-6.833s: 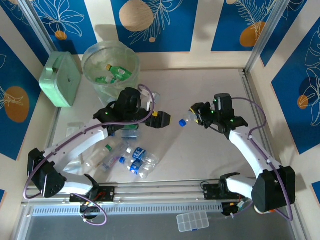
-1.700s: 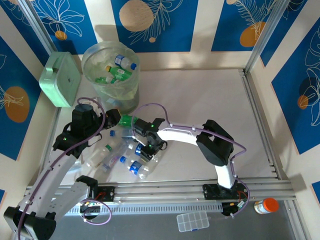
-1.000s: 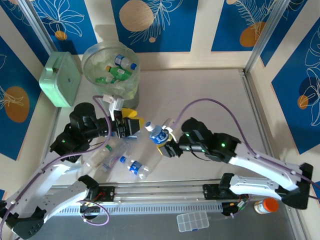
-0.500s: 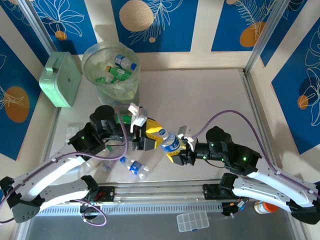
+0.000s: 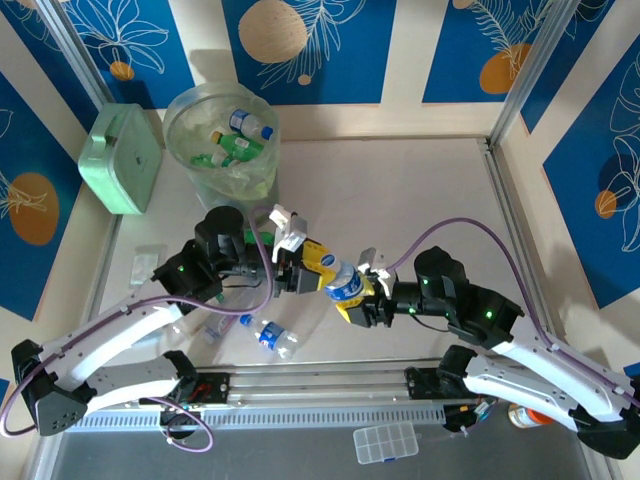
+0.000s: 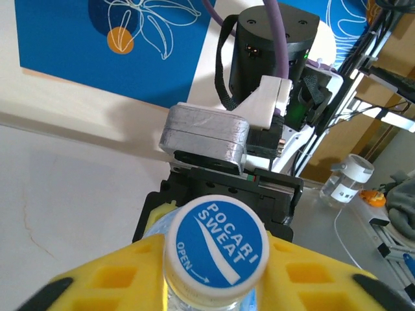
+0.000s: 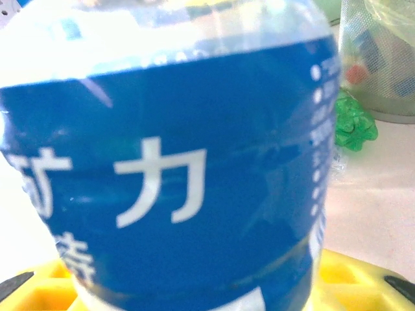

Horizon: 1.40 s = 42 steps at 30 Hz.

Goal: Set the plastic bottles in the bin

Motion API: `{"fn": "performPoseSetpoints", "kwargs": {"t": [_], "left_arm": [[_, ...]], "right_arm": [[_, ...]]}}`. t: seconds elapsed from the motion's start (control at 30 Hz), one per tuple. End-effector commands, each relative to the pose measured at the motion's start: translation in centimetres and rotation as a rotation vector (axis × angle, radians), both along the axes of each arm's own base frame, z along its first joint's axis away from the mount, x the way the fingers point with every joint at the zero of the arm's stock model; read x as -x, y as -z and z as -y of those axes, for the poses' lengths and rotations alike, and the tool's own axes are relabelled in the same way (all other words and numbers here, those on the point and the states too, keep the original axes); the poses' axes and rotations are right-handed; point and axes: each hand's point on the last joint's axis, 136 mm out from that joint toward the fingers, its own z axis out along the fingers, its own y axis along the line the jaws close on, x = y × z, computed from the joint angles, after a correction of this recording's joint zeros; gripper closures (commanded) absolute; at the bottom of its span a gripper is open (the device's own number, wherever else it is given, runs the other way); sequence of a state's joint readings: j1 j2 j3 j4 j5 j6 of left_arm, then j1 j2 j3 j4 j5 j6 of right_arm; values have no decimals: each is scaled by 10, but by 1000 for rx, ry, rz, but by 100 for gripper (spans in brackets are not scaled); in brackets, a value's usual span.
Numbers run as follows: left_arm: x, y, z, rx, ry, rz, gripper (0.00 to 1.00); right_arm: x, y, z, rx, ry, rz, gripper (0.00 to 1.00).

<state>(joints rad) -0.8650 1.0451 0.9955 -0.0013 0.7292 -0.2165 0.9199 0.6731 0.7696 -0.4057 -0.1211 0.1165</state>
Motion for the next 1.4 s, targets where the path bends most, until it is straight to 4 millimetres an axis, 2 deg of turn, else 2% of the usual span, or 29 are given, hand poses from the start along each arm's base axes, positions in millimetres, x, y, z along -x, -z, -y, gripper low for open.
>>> {"fn": "performPoseSetpoints", "kwargs": {"t": [0.0,0.1,0.23,0.3,0.4,0.5,0.57,0.73,0.8,0.9,1.0,1.1,1.2,1.37], "left_arm": [[13,-6,2,31,76,24,71],[11,-7,1,40,58,31,55],[2,-7,3,42,10,36,47],[-7,-6,5,37,-38,37,46],[-8,-8,6,48,-35,38,62],[-6,-10,8,55,-14,35,89],[-4,-10,8,55,-5,37,100],[-2,-12,7,66,2,46,100],[-5,-13,7,65,-17,36,100],[-8,-16,7,71,-37,28,100],[-10,-19,7,80,-50,26,100],[-12,-20,7,80,-59,31,100],[-14,-19,6,70,-72,37,100],[-26,-19,2,61,-147,57,100]], "right_arm": [[5,-2,-6,-32,-56,-8,61],[6,0,-9,-25,-70,-28,61],[6,2,-13,-26,-85,-37,62],[5,2,-13,-26,-83,-35,62],[3,3,-13,-20,-69,-34,61],[1,3,-12,-19,-60,-36,61],[1,4,-12,-19,-58,-41,61],[-3,5,-11,-14,-41,-48,61],[-3,4,-10,-17,-37,-48,57],[-5,3,-9,-20,-27,-48,44],[-8,3,-8,-15,-2,-49,25],[-11,3,-6,-16,14,-51,15],[-11,2,-5,-12,18,-56,10],[-13,-5,-2,-25,38,-57,9]]}}
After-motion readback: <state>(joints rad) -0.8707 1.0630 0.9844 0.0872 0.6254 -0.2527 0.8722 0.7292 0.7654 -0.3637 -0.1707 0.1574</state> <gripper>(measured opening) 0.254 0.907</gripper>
